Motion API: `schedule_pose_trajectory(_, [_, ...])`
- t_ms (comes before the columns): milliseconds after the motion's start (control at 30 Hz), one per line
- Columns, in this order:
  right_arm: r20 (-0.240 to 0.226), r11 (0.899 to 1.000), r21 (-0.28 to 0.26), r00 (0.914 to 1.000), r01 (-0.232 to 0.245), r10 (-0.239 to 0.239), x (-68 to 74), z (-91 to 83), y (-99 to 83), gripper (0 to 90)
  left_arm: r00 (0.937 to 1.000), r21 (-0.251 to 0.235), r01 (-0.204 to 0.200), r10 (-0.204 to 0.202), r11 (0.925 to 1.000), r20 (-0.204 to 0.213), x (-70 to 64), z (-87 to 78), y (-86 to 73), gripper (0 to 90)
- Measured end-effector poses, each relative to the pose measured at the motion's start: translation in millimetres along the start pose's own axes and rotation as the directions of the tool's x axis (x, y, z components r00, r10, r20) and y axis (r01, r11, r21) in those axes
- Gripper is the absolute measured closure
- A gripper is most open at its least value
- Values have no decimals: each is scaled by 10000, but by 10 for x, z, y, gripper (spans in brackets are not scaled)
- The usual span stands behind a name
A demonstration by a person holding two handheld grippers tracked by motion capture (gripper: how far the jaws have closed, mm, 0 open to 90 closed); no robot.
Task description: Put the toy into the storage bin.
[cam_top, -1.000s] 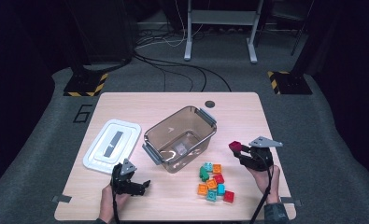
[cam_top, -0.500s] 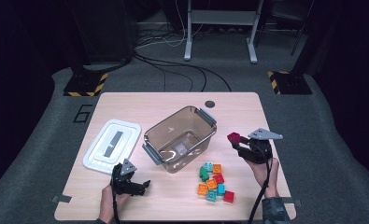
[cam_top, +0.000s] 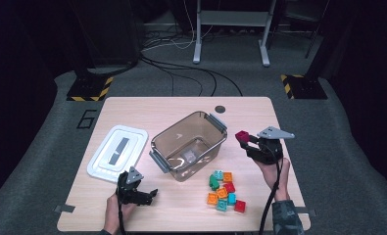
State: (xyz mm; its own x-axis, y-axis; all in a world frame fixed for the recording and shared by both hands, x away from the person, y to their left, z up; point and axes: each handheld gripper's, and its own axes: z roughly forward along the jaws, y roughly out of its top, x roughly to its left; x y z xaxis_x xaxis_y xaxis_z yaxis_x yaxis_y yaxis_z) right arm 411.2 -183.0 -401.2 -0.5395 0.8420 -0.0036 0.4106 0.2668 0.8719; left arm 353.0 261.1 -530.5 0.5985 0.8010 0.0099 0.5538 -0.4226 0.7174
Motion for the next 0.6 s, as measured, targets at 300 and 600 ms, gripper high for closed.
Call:
schedule_pose_trajectory(300, [-148, 9998, -71, 9997, 199, -200, 57, 74, 170, 585, 10000, 20, 20, -20, 10000, 26, 4, 1, 1, 9])
schedule_pose_trajectory(600, [-360, 9996, -122, 9990, 259, -264, 103, 183, 301, 585, 10000, 20, 16, -16, 10000, 25, 4, 1, 1, 8])
